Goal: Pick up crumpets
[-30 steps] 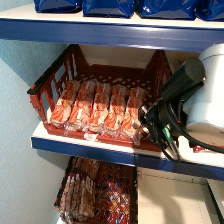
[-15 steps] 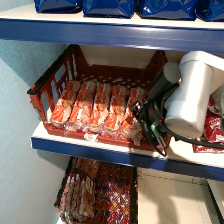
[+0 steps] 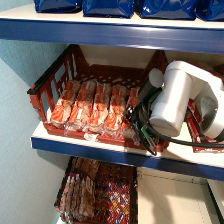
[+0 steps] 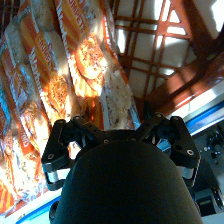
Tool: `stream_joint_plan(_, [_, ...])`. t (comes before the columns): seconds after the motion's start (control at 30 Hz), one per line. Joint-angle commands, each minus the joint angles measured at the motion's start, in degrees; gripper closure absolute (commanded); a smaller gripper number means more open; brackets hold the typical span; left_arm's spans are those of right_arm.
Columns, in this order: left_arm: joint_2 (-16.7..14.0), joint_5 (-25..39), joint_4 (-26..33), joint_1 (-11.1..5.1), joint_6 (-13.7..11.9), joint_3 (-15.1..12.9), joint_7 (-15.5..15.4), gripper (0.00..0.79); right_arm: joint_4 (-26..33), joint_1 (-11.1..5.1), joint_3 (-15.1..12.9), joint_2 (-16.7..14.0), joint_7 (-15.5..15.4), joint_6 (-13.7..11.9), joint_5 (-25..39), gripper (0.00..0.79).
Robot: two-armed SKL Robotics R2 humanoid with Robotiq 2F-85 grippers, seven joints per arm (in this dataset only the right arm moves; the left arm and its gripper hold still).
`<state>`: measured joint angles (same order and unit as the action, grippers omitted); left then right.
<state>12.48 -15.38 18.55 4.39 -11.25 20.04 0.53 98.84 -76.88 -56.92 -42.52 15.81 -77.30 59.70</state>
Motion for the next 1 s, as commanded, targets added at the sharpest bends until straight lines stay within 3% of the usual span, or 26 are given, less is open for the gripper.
stream_joint_plan(0.03, [0.0, 0.0, 0.0, 0.0, 0.0, 0.0, 0.0, 0.785, -1.3, 0.24, -0.23, 1.69, -0.41, 0.89, -2.45, 0.0])
stream_joint_plan(0.23, [0.0, 0.0, 0.0, 0.0, 0.0, 0.0, 0.0, 0.785, -2.96, 0.2, -0.7, 3.32, -0.56, 1.67, -4.68, 0.0])
stream_joint_plan(0.27, [0.0, 0.0, 0.0, 0.0, 0.0, 0.0, 0.0, 0.785, -3.19, 0.17, -0.86, 3.5, -0.66, 1.77, -4.88, 0.153])
stream_joint_plan(0.3, [0.0, 0.0, 0.0, 0.0, 0.0, 0.0, 0.0, 0.785, -3.34, 0.12, -0.93, 3.59, -0.68, 1.88, -4.96, 0.377])
stream_joint_plan(0.33, [0.0, 0.0, 0.0, 0.0, 0.0, 0.0, 0.0, 0.785, -3.55, 0.1, -1.02, 3.76, -0.74, 1.95, -5.02, 0.738])
stream_joint_plan(0.4, [0.0, 0.0, 0.0, 0.0, 0.0, 0.0, 0.0, 0.785, -3.84, 0.18, -1.19, 4.18, -0.89, 2.05, -5.44, 0.772])
stream_joint_plan(1.0, [0.0, 0.0, 0.0, 0.0, 0.0, 0.0, 0.0, 0.785, -4.75, -0.37, -1.02, 4.63, -2.06, 2.34, -7.19, 0.778])
